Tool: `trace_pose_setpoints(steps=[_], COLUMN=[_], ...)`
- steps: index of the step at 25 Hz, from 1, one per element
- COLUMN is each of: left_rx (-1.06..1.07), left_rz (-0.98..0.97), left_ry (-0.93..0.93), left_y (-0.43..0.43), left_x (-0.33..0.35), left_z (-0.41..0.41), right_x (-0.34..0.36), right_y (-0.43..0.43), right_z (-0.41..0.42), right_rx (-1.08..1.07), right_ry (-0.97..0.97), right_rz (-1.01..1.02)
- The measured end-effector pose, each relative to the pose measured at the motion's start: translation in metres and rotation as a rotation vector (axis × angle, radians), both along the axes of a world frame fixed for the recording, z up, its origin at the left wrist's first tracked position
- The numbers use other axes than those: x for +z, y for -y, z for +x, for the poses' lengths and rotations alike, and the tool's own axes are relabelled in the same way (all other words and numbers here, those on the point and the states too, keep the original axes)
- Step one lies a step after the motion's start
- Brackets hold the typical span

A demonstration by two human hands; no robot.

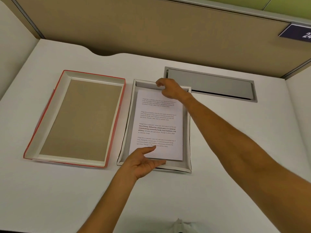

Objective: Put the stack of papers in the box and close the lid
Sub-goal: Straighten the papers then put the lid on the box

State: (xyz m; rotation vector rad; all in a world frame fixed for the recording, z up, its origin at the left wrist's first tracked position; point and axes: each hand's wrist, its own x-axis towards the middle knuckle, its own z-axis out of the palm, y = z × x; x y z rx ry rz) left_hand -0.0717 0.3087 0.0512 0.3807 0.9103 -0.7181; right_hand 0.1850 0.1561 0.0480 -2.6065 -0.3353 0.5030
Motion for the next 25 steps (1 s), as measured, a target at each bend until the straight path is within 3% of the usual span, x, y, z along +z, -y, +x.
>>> trace_pose_setpoints(steps=[10, 25], left_rx=[-0.058, -0.156], left_rz=[0.100, 0.057], left_ry=[-0.058, -0.092], left_y=[0.006, -0.002], left_x=[-0.027, -0.023], left_z=[0.005, 0.010], right_x=[-0.018, -0.024], right_y=[-0.005, -0.001], right_z=[0.002, -0.001], right_rx=[0.115, 0.013], right_ry=[-0.033, -0.058], right_rz=[-0.130, -0.038])
